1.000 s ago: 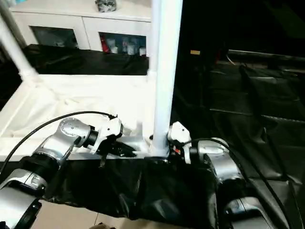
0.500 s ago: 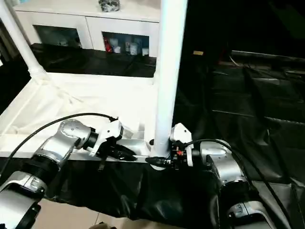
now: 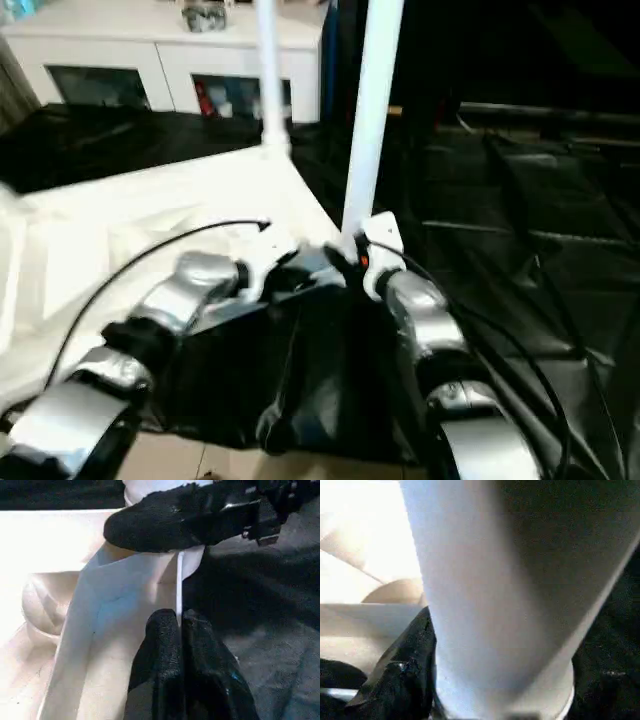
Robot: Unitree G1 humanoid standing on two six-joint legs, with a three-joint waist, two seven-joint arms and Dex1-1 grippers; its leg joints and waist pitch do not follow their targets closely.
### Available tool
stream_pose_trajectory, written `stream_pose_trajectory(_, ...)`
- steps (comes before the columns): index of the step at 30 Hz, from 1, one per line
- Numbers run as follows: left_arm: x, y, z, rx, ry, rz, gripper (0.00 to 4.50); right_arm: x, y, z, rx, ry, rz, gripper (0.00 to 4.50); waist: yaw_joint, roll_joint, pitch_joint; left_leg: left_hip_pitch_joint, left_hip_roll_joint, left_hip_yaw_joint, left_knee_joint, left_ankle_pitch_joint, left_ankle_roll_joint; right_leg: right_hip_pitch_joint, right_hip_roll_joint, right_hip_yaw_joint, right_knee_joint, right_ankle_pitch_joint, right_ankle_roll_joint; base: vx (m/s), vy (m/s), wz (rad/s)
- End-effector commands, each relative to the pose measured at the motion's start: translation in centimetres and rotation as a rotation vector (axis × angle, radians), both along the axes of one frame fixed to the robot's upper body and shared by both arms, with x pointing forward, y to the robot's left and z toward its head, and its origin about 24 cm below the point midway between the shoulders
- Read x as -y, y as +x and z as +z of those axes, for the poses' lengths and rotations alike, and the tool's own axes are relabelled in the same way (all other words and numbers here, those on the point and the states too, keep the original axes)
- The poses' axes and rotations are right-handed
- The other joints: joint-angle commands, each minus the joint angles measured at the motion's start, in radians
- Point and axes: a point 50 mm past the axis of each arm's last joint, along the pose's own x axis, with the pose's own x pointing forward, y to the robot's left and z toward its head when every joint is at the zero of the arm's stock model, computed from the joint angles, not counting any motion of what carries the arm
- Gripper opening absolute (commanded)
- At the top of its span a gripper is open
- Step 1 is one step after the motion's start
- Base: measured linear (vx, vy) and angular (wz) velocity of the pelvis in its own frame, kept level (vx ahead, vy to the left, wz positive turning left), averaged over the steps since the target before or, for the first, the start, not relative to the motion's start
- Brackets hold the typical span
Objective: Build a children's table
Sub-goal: Rotate leg to tighten
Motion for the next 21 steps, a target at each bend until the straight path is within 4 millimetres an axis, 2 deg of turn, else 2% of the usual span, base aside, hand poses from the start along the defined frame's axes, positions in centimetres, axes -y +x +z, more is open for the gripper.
stream_pose_trajectory(1,1.6,0.3,1.7,0.069,-0.073,-0.047,0.0,-3.0,-1.6,-2.1,-0.099,0.012,0.153,3.3,0.0,-0.006,-0.055,0.004,0.048,-0.029,-0.063,-0.228,0.048,0.041,-0.089,0.059,-0.077,-0.28,-0.184,0.0,0.0,0.0)
stream_pose_trajectory(2,1.6,0.2,1.7,0.069,-0.074,-0.057,0.0,-3.0,-1.6,-2.0,-0.101,0.03,0.16,3.46,0.0,-0.006,-0.056,0.003,0.049,-0.028,-0.061,-0.212,0.065,0.042,-0.09,0.059,-0.074,-0.257,-0.19,0.0,0.0,0.0)
stream_pose_trajectory(4,1.3,0.1,1.6,0.067,-0.073,-0.082,0.0,-2.8,-1.7,-1.9,-0.089,0.029,0.193,3.53,0.0,-0.007,-0.057,-0.001,0.049,-0.027,-0.06,-0.197,0.076,0.046,-0.089,0.058,-0.07,-0.24,-0.193,0.0,0.0,0.0)
stream_pose_trajectory(5,1.2,0.0,1.6,0.067,-0.073,-0.097,0.0,-2.7,-1.7,-1.8,-0.083,0.022,0.208,3.66,-0.001,-0.009,-0.056,-0.001,0.05,-0.027,-0.06,-0.192,0.078,0.045,-0.088,0.058,-0.07,-0.236,-0.193,0.0,0.0,0.0)
stream_pose_trajectory(7,0.8,-0.3,1.5,0.061,-0.07,-0.137,0.0,-2.4,-1.8,-1.6,-0.068,0.006,0.251,3.93,0.001,-0.009,-0.057,0.0,0.05,-0.025,-0.058,-0.19,0.084,0.045,-0.089,0.058,-0.069,-0.231,-0.199,0.0,0.0,0.0)
stream_pose_trajectory(14,-1.0,-1.4,1.5,0.019,-0.068,-0.323,0.0,-0.8,-3.3,-1.2,-0.049,-0.005,0.531,3.93,0.012,-0.009,-0.054,0.001,0.057,-0.023,-0.059,-0.204,0.098,0.043,-0.088,0.059,-0.069,-0.247,-0.203,0.0,0.0,0.0)
stream_pose_trajectory(21,-2.6,-2.0,1.5,-0.02,-0.048,-0.428,0.0,0.4,-5.0,-1.0,-0.079,-0.017,0.747,3.93,0.019,-0.01,-0.052,0.006,0.059,-0.023,-0.062,-0.225,0.084,0.038,-0.09,0.061,-0.073,-0.291,-0.195,0.0,0.0,0.0)
